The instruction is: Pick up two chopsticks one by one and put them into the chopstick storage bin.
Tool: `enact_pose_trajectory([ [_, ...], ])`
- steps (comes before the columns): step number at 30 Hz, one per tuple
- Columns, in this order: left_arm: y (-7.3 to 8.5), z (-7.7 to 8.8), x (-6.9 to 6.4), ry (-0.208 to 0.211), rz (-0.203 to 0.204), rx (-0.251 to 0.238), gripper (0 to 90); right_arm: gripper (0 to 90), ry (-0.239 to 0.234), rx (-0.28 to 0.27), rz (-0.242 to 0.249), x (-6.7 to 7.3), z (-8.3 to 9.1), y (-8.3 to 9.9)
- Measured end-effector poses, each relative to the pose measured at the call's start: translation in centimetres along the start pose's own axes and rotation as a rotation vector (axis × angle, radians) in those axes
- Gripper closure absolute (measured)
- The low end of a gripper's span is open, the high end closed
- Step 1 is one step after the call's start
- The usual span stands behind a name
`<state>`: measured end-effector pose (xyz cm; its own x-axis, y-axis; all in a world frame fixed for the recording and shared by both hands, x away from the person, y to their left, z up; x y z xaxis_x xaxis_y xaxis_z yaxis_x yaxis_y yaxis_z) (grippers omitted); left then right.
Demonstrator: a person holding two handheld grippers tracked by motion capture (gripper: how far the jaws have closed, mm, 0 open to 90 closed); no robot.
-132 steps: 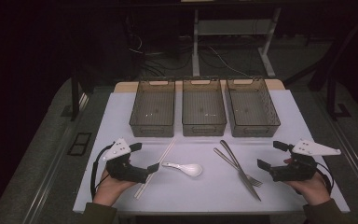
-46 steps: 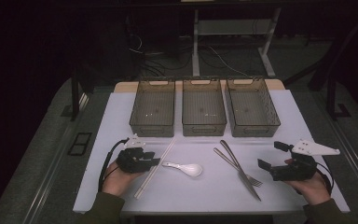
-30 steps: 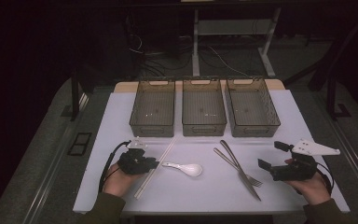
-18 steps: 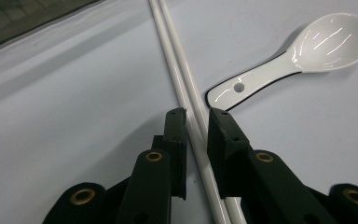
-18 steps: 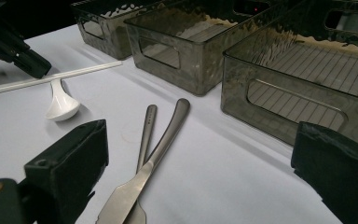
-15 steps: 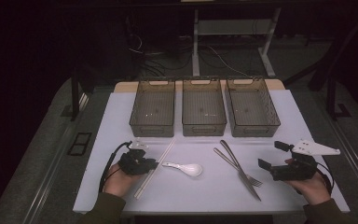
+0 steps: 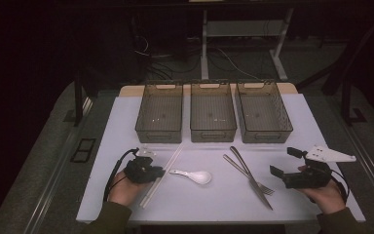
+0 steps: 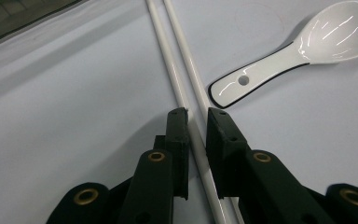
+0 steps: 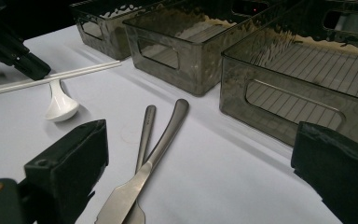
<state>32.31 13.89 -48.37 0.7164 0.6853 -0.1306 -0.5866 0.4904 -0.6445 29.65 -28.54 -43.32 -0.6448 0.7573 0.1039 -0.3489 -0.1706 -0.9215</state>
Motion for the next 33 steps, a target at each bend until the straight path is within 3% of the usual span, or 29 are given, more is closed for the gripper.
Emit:
enact_pose_trajectory([
  [3, 0.03, -0.01, -0.13, -0.009, 0.007, 0.004, 77.8, 3.7, 0.000, 0.000, 0.000, 0.00, 0.00, 0.00],
  [4, -0.01, -0.03, -0.04, -0.009, -0.012, 0.004, 77.8, 3.8, 0.000, 0.000, 0.001, -0.01, 0.00, 0.00],
  [14, -0.09, -0.12, -0.46, -0.064, -0.040, 0.032, 78.4, 3.8, 0.001, 0.001, 0.000, 0.01, -0.08, 0.00],
  [21, -0.20, -0.15, -0.46, -0.081, -0.002, 0.032, 81.5, 3.8, 0.002, 0.001, -0.002, -0.01, -0.06, -0.01],
  [33, -0.13, 0.08, -0.39, -0.071, 0.011, 0.036, 83.4, 3.8, 0.001, 0.000, -0.002, -0.03, -0.04, -0.02],
])
Point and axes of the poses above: each handheld gripper's, and its own axes: z roughly backward along the jaws, y roughly out of its underside, x roughly to its left, the point moved 6 cm from there along -z, roughly forward along the jaws, and after that the axes turned 3 degrees about -x, right-handed, at the moved point
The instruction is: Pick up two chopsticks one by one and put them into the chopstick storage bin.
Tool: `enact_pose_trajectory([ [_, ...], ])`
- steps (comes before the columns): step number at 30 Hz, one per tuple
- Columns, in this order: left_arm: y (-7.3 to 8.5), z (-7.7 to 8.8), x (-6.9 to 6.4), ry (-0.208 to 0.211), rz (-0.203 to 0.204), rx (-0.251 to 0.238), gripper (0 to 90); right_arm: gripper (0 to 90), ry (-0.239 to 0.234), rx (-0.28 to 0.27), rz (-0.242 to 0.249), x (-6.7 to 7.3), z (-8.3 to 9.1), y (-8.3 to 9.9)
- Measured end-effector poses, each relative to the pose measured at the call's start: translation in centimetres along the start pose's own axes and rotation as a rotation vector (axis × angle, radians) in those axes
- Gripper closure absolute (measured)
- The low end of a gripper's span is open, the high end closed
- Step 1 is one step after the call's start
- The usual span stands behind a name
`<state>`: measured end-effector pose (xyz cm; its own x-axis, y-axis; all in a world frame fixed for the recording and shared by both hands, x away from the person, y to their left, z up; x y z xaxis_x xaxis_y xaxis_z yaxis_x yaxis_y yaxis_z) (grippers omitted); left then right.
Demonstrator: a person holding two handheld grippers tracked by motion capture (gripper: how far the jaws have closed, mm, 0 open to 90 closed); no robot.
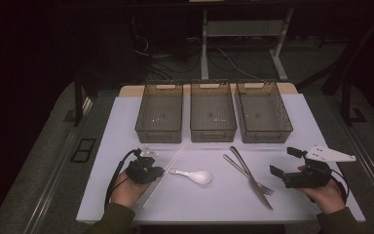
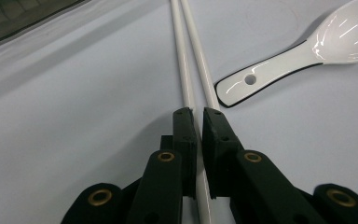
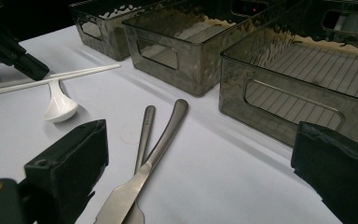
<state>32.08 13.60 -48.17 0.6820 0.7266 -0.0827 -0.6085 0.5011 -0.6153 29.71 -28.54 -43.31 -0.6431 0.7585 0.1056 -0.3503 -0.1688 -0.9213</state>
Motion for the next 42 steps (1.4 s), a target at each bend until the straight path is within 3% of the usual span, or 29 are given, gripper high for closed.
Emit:
enact_pose_trajectory([
  [11, 0.7, 0.6, -0.4, -0.002, 0.010, 0.010, 79.5, 3.8, 0.002, 0.000, 0.001, -0.1, 0.0, 0.0],
  [21, 0.8, 0.8, -0.3, 0.009, 0.021, 0.050, 79.4, 3.7, 0.001, 0.002, -0.004, 0.0, 0.0, 0.0],
  [24, 0.7, 0.7, -0.3, -0.007, 0.007, 0.071, 80.9, 3.8, 0.002, 0.001, -0.004, 0.0, 0.0, 0.0],
  [27, 0.7, 0.7, -0.5, -0.026, -0.002, 0.075, 82.1, 3.8, 0.001, 0.002, -0.003, 0.0, -0.1, 0.0],
  [32, 0.7, 0.7, -0.3, -0.015, 0.020, 0.074, 83.6, 3.8, 0.001, -0.001, 0.000, 0.0, -0.1, 0.0],
  [42, 0.3, 1.1, -0.4, -0.025, 0.004, 0.058, 84.1, 3.8, 0.004, -0.001, -0.003, -0.1, -0.1, -0.1],
])
Point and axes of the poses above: each handheld gripper's, and its own axes: z roughly backward along the jaws, y roughly out of its underside, x roughly to its left, the point moved 6 cm from there along -z, roughly forward along the jaws, and after that the axes turned 3 degrees about -x, right-handed, at the moved point
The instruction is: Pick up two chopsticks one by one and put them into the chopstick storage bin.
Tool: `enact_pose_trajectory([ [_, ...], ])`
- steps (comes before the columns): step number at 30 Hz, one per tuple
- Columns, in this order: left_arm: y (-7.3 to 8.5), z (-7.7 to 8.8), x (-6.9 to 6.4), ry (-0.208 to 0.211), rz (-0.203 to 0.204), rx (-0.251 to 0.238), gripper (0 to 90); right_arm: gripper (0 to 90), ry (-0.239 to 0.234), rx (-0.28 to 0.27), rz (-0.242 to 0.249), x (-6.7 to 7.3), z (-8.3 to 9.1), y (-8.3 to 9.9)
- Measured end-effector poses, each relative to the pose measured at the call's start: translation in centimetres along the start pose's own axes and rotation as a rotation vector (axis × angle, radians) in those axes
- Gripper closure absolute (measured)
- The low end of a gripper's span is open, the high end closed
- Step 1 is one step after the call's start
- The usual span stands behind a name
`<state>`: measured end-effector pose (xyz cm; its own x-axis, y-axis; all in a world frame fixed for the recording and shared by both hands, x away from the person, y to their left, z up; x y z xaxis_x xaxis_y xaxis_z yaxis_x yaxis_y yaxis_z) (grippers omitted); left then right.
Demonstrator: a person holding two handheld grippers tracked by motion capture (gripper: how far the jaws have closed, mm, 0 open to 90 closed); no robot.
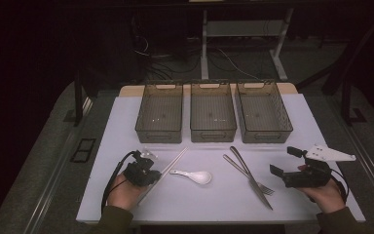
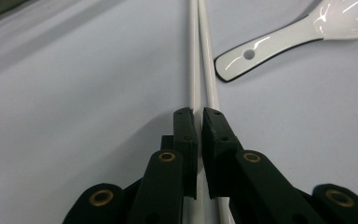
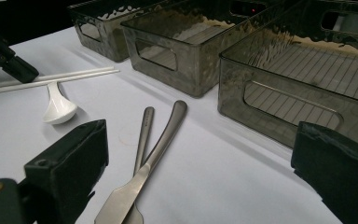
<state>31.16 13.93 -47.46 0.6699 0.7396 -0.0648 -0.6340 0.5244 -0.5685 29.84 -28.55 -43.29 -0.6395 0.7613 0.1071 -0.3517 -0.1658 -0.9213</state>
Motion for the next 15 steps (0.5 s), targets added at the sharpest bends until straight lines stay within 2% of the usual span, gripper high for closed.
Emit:
enact_pose_trajectory([
  [7, -0.5, 0.6, -0.1, 0.013, 0.007, -0.034, 84.1, 3.8, -0.001, 0.002, -0.003, 0.1, 0.0, 0.0],
  [15, -1.2, 1.4, -0.2, 0.029, -0.005, -0.059, 84.1, 3.8, -0.001, 0.003, -0.004, 0.1, 0.0, 0.0],
])
Point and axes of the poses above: each handheld gripper's, and its own axes: z roughly backward along the jaws, y roughly out of its underside, x roughly to its left, the point moved 6 cm from there along -z, roughly forward along the jaws, and after that the axes turned 3 degrees about -x, right-handed, at the moved point
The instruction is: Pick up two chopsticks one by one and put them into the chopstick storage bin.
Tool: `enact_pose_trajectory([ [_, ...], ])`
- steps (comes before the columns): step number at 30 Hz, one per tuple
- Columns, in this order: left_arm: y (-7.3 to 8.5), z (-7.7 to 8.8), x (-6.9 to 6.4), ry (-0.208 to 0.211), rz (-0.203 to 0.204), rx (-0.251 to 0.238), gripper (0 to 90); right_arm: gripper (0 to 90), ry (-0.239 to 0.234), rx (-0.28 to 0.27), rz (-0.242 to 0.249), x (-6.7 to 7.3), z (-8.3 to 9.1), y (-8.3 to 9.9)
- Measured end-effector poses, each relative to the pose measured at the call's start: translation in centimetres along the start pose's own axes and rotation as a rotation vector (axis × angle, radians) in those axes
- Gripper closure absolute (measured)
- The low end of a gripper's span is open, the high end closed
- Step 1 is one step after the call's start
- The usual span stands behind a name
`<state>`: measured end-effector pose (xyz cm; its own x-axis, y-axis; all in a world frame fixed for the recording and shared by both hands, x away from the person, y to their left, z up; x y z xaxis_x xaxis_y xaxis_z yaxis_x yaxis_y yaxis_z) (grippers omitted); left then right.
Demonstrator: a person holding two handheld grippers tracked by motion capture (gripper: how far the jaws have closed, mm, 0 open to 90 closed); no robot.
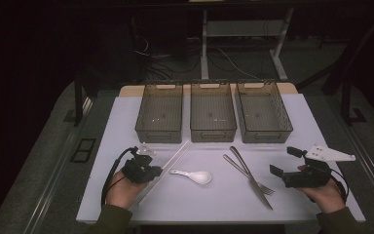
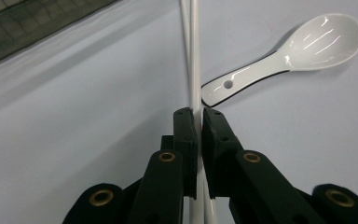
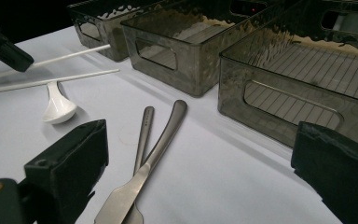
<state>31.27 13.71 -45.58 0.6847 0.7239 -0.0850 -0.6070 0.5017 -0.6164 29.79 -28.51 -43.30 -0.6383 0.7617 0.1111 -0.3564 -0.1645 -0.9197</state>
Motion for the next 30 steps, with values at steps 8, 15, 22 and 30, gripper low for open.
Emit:
enact_pose_trajectory([
  [8, -1.4, 1.1, 0.1, 0.010, 0.012, -0.047, 84.1, 3.8, -0.001, 0.006, -0.001, 0.1, -0.2, 0.0],
  [15, -3.0, 1.7, 0.6, 0.012, -0.001, -0.075, 84.0, 3.8, -0.005, 0.005, -0.002, 0.0, -0.3, 0.1],
  [22, -5.6, 3.1, 1.6, 0.012, -0.002, -0.118, 84.0, 3.8, -0.008, 0.005, -0.001, 0.0, -0.3, 0.1],
  [30, -8.7, 4.0, 2.6, 0.008, -0.007, -0.137, 84.0, 3.7, -0.006, 0.003, -0.004, 0.0, -0.3, 0.1],
])
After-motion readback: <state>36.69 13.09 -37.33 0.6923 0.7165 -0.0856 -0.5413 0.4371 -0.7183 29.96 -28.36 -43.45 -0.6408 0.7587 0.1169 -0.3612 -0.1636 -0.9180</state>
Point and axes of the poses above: each handheld gripper's, and its own axes: z roughly backward along the jaws, y roughly out of its underside, x roughly to its left, the point moved 6 cm from there along -z, roughly forward along the jaws, and after that the axes turned 3 degrees about -x, right-handed, at the moved point
